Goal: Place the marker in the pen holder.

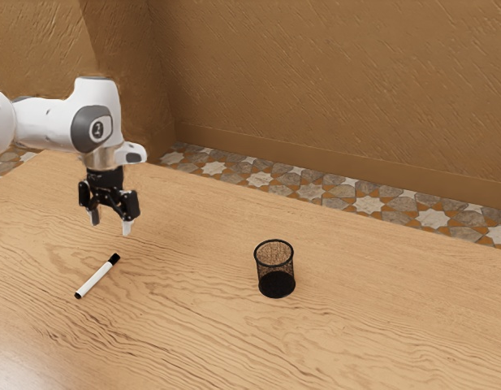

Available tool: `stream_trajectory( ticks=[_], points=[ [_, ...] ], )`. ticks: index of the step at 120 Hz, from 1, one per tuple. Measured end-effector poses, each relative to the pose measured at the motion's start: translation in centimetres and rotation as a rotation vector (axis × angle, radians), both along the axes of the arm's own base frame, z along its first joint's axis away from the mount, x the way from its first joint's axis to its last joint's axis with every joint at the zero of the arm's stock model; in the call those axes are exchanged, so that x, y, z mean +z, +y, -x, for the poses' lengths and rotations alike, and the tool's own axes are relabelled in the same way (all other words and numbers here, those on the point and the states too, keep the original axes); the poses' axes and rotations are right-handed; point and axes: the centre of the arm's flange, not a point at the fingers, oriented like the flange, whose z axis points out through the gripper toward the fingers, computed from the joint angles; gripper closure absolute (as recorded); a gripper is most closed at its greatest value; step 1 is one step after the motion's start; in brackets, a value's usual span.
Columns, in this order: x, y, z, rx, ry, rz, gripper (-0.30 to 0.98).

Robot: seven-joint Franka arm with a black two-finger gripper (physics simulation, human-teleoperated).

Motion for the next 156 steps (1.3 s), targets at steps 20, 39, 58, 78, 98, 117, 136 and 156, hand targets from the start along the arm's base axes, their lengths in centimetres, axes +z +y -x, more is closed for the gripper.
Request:
stream_trajectory(
  ticks=[20, 39, 58, 78, 98, 117, 136, 156],
  points=[
    [-4.8, -0.2, 4.9, -0.024, 0.012, 0.039, 0.00],
    [-4.5, 0.6, 4.4, -0.054, -0.061, 0.033, 0.00],
    [-6.6, 2.9, 4.2, -0.053, -0.092, 0.016, 0.00],
    [-9.9, 3.8, 4.0, -0.071, -0.092, 0.012, 0.00],
    [-11.8, 4.2, 3.7, -0.081, -0.112, 0.019, 0.01],
    [-12.9, 4.9, 3.8, -0.083, -0.124, 0.021, 0.01],
    [-13.3, 5.1, 3.7, -0.092, -0.135, 0.024, 0.12],
    [-13.2, 5.1, 3.6, -0.103, -0.146, 0.025, 0.40]
  ],
)
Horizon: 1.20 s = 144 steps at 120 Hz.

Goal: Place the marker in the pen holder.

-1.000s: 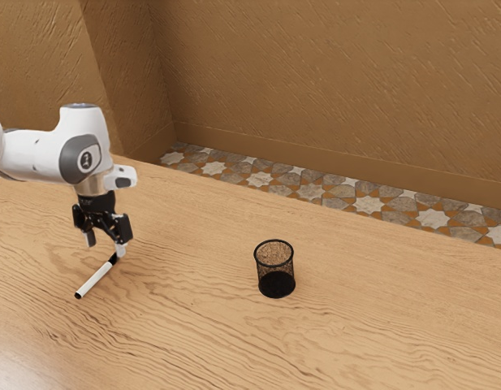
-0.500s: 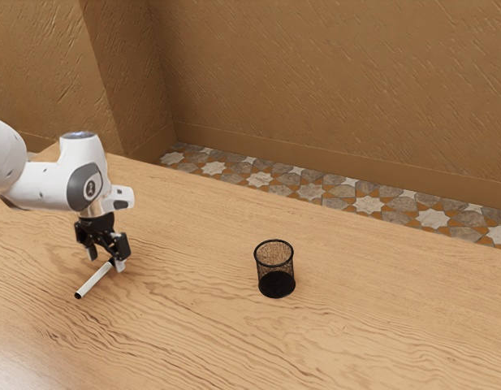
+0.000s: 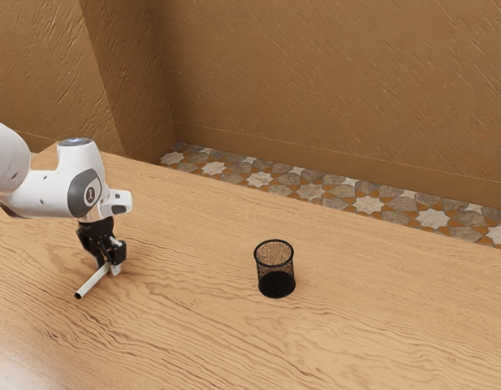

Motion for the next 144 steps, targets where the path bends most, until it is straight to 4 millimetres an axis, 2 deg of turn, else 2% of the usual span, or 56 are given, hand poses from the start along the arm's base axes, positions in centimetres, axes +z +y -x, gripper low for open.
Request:
stream_trajectory(
  ticks=[14, 26, 50, 64, 93, 105, 116, 131, 144],
  points=[
    [0.0, 0.0, 0.0, -0.008, -0.003, 0.000, 0.57],
    [0.0, 0.0, 0.0, -0.014, -0.004, 0.000, 0.67],
    [0.0, 0.1, -0.1, -0.017, -0.006, -0.012, 0.79],
    [0.1, 0.1, -0.2, -0.012, -0.010, -0.020, 0.79],
    [4.8, -1.6, -1.3, -0.027, -0.094, -0.023, 0.79],
    [7.5, -4.0, -2.1, -0.065, -0.142, -0.022, 0.79],
    [9.7, -7.5, -3.0, -0.120, -0.185, -0.021, 0.79],
    [12.0, -13.8, -4.6, -0.218, -0.247, -0.008, 0.79],
    [14.1, -19.8, -7.8, -0.311, -0.317, 0.001, 0.79]
  ],
)
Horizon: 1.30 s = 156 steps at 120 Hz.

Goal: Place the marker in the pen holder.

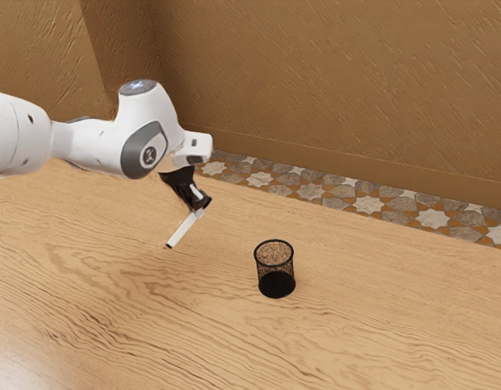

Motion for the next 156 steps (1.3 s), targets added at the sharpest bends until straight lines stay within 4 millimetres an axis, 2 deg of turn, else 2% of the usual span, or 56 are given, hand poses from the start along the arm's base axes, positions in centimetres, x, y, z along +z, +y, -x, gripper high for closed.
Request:
stream_trajectory(
  ticks=[15, 30, 52, 67, 93, 156],
  points=[
    [0.5, -6.4, -3.5, -0.083, -0.050, 0.011, 0.79],
    [0.8, -11.7, -4.3, -0.138, -0.085, 0.031, 0.79],
    [1.9, -17.0, -4.4, -0.177, -0.167, 0.074, 0.79],
    [2.2, -19.0, -4.8, -0.176, -0.235, 0.103, 0.79],
    [1.2, -19.4, -4.0, -0.157, -0.346, 0.133, 0.79],
    [-2.4, -17.2, 2.6, -0.144, -0.376, 0.128, 0.79]
  ],
)
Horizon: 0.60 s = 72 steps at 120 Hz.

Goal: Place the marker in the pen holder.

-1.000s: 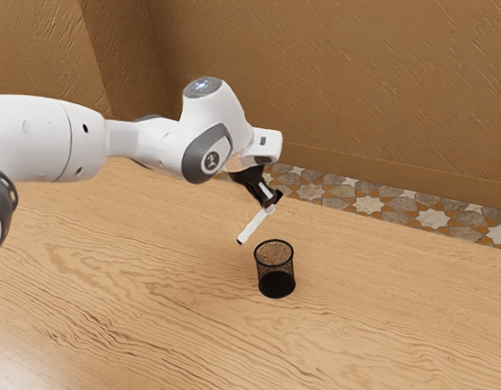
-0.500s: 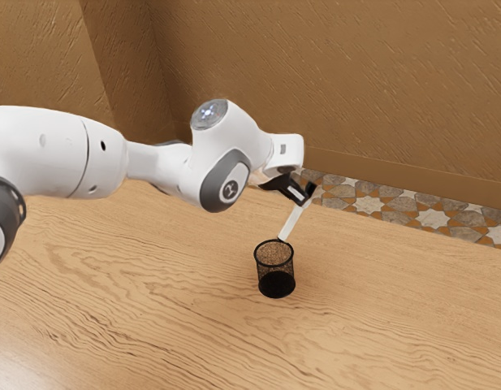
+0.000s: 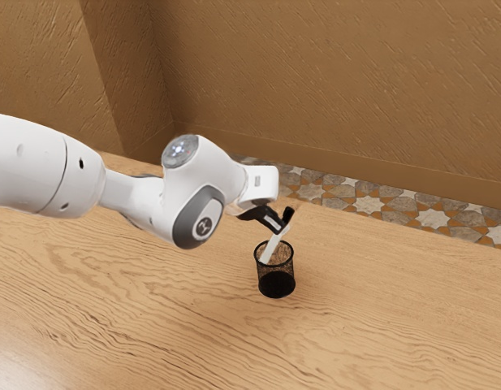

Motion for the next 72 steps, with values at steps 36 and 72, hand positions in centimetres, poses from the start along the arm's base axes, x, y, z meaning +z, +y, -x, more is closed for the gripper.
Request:
stream_trajectory(
  ticks=[36, 72],
  points=[
    [1.0, 0.7, 1.5, 0.007, -0.048, 0.012, 0.41],
    [17.7, 8.3, -7.9, 0.100, -0.012, -0.032, 0.10]
  ],
)
